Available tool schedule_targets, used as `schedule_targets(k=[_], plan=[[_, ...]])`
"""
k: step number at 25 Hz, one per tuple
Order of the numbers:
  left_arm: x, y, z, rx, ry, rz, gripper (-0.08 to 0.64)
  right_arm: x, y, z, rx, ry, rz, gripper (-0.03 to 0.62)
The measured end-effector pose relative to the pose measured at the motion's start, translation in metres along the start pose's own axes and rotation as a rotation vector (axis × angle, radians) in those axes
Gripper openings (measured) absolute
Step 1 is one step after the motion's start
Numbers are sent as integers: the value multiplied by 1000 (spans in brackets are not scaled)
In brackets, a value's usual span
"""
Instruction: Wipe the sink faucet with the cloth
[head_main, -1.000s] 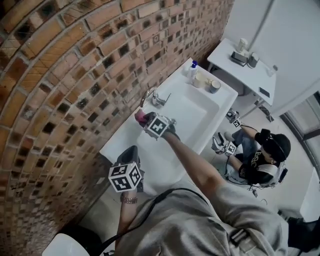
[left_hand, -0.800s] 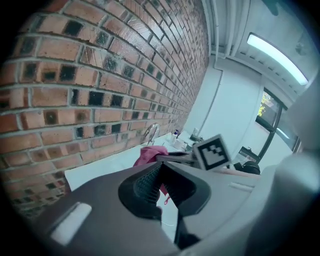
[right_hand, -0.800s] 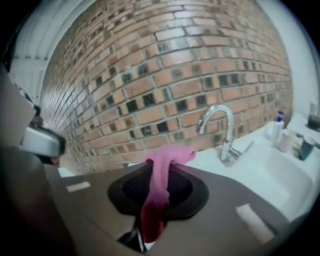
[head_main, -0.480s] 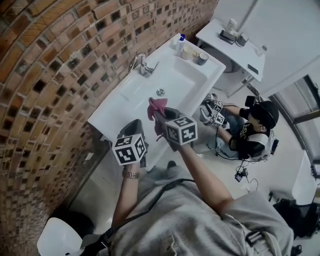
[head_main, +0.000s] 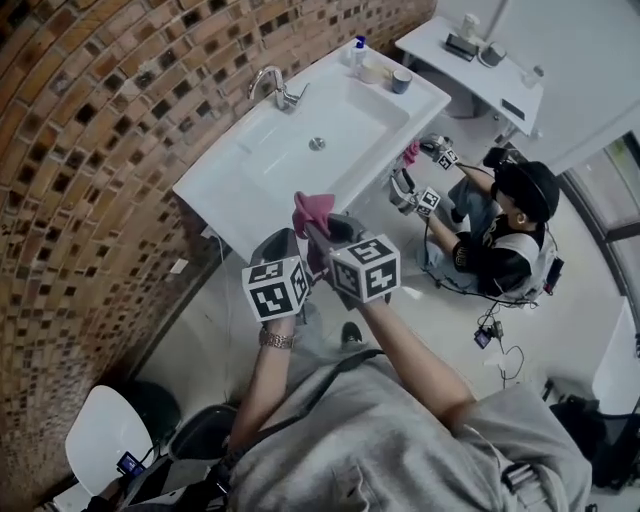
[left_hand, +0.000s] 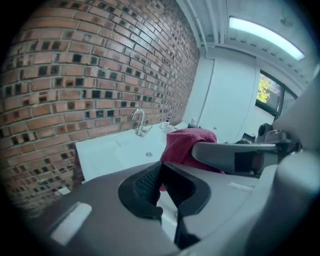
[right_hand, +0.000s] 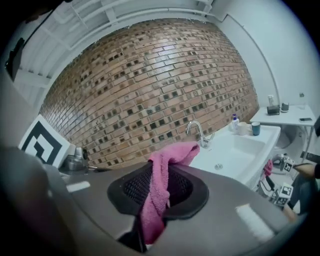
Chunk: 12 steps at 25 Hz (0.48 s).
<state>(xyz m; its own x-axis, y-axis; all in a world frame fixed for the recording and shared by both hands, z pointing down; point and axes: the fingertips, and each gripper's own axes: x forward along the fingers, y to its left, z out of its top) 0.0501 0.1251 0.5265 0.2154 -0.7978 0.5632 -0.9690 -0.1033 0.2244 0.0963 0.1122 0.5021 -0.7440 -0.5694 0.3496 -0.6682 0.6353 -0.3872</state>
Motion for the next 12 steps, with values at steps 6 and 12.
schedule_targets(k=[6,12], plan=[[-44,-53,-60,25,50,18,20,-67,17,-64,1,82,14,60],[-64,-72,-39,71,-13,3,20,-94,24,-58,-29,46,-30,60]])
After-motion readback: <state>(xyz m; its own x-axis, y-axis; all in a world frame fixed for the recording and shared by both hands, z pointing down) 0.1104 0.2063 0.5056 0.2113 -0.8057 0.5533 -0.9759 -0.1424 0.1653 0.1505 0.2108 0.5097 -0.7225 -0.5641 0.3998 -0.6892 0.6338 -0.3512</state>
